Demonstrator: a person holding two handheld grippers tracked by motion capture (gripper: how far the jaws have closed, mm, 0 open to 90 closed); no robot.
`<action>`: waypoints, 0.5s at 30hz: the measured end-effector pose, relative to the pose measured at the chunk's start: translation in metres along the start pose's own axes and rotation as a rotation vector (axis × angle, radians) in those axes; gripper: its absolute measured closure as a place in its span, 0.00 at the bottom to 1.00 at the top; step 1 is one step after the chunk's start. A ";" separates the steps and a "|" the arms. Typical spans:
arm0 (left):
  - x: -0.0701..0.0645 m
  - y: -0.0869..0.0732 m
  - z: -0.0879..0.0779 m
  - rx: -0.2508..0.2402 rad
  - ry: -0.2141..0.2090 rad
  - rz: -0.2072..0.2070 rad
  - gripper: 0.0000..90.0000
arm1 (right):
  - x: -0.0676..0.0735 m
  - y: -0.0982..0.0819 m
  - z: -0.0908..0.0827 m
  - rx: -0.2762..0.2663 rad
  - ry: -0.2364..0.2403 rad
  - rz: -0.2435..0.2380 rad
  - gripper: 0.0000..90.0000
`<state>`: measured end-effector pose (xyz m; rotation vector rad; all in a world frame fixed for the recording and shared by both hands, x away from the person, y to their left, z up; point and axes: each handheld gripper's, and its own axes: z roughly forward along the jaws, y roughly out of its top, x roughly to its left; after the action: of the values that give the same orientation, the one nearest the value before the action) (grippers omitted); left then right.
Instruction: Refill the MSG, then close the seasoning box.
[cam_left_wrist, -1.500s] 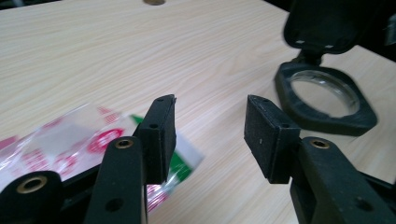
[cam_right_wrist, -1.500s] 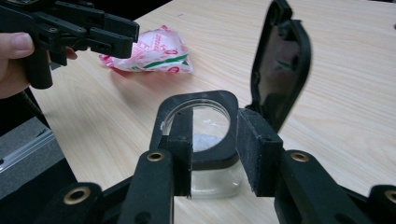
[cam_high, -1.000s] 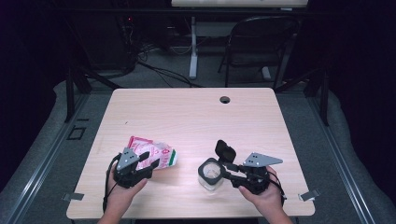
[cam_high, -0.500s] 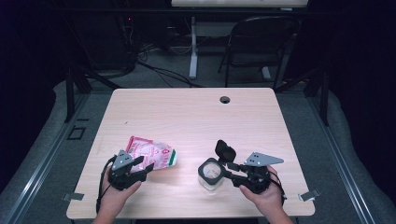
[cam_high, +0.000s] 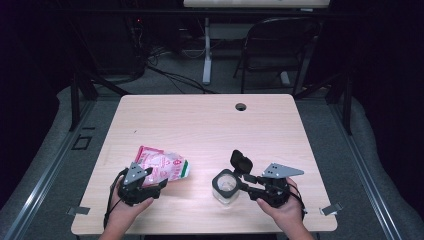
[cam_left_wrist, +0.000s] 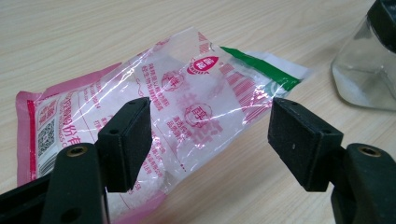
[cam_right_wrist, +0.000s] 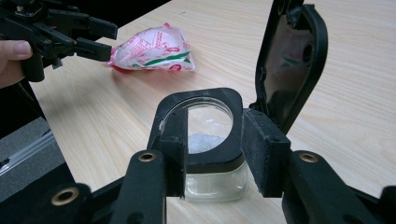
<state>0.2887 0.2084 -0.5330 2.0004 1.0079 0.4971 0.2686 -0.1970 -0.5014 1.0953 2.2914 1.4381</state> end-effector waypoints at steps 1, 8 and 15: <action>-0.001 -0.001 0.000 0.007 0.003 0.010 0.34 | 0.000 0.000 0.000 0.000 0.000 0.000 0.69; -0.002 -0.011 0.005 0.060 0.042 0.085 0.33 | -0.002 -0.001 0.000 0.002 0.001 0.002 0.69; -0.008 -0.013 0.011 0.091 0.034 0.126 0.33 | 0.000 -0.001 0.002 0.002 0.002 -0.001 0.68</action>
<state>0.2851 0.2013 -0.5502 2.1523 0.9435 0.5632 0.2693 -0.1961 -0.5028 1.0942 2.2952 1.4375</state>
